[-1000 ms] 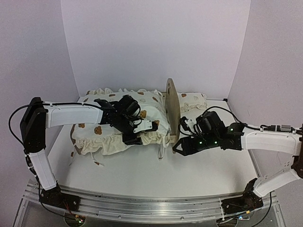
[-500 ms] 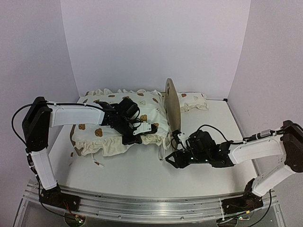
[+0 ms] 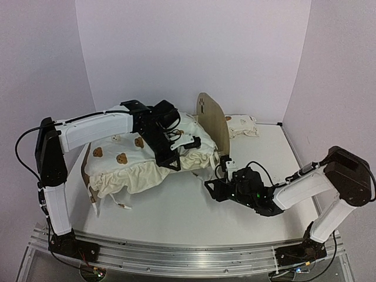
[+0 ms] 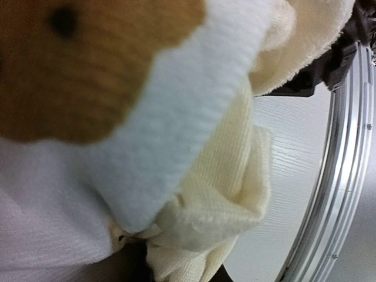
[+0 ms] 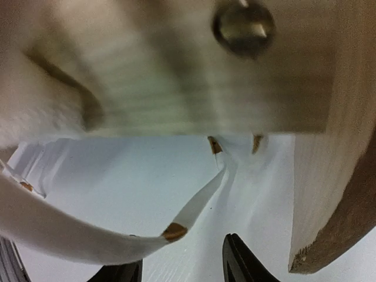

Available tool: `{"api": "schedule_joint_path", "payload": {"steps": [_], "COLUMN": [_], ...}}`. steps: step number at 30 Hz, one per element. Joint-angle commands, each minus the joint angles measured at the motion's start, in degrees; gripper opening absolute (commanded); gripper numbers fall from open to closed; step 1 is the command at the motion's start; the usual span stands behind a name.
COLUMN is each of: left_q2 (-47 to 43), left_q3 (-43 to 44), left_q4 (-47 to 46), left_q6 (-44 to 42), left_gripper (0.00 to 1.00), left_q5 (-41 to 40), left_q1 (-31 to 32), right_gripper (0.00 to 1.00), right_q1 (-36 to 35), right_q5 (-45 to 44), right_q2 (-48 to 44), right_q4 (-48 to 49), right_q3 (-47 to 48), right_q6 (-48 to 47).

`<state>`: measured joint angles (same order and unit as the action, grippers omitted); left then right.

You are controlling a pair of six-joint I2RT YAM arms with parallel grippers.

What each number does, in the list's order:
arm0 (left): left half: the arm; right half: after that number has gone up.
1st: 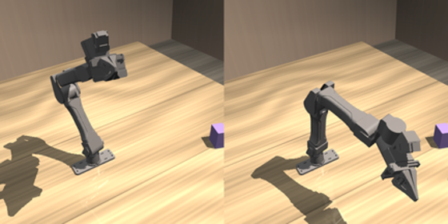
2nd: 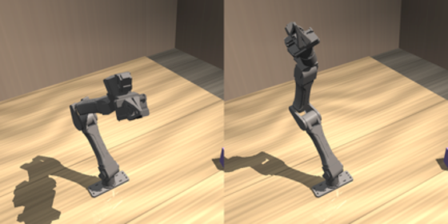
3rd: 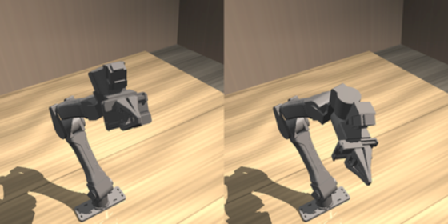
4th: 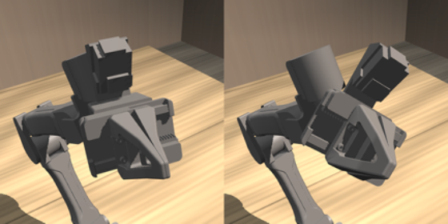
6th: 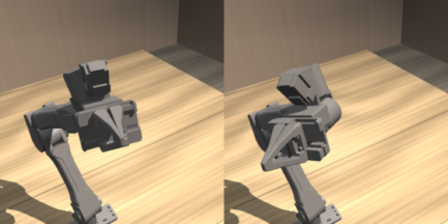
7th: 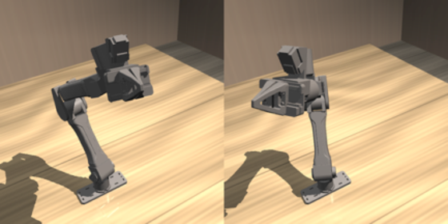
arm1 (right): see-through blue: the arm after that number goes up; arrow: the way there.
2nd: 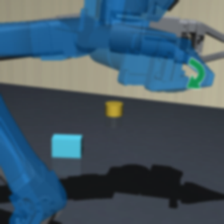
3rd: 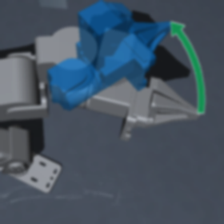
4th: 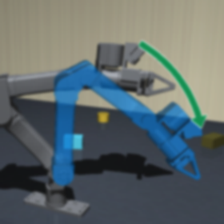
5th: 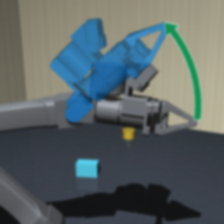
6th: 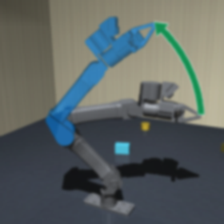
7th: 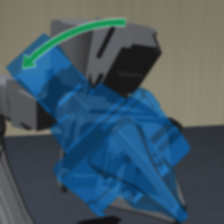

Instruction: Set up the pet bed

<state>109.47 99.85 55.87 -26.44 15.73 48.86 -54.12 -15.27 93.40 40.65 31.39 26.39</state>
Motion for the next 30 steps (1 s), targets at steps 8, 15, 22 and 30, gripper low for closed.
{"api": "schedule_joint_path", "payload": {"steps": [8, 15, 22, 30], "left_q2": [-5.3, -5.6, -6.0, -6.1], "left_q3": [15.2, 17.4, 18.0, 17.4], "left_q4": [2.5, 2.7, 2.5, 2.2], "left_q6": [8.0, 8.6, 8.5, 8.7], "left_gripper": [0.0, 0.0, 0.0, 0.0], "left_q5": [6.5, 7.9, 9.3, 10.1], "left_q1": [0.7, 1.0, 1.1, 1.1], "right_gripper": [0.57, 0.61, 0.6, 0.53], "right_q1": [-1.0, -0.9, -1.0, -1.0], "right_q5": [-14.0, -25.0, -31.7, -36.1], "right_q2": [5.9, 13.4, 20.3, 23.6], "right_q4": [18.6, 28.9, 36.1, 40.1], "right_q3": [-1.0, 2.4, 9.8, 13.7], "right_q6": [-1.1, -3.4, -8.4, -6.8]}}
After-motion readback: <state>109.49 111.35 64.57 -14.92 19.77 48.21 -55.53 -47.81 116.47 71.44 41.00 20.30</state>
